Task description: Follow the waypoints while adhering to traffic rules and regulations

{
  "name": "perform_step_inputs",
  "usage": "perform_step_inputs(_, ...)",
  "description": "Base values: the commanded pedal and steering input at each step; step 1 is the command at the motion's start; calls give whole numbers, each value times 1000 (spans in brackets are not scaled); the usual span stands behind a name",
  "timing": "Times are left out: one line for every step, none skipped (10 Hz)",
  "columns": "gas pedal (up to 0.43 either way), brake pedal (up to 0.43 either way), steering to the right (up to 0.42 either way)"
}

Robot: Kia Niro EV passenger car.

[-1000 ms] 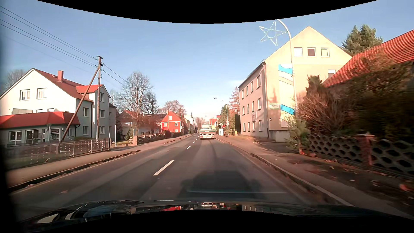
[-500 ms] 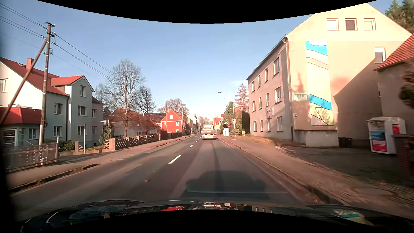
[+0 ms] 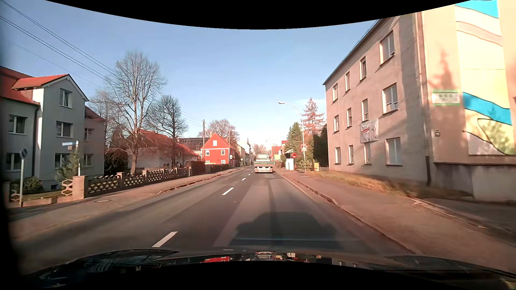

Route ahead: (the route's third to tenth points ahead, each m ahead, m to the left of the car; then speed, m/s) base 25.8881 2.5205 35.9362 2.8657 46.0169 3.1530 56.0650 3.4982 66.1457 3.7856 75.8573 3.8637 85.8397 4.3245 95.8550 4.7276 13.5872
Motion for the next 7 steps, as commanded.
perform_step_inputs(118,0,-19)
perform_step_inputs(110,0,-18)
perform_step_inputs(110,0,-18)
perform_step_inputs(98,0,-17)
perform_step_inputs(98,0,-14)
perform_step_inputs(87,0,-12)
perform_step_inputs(87,0,-12)
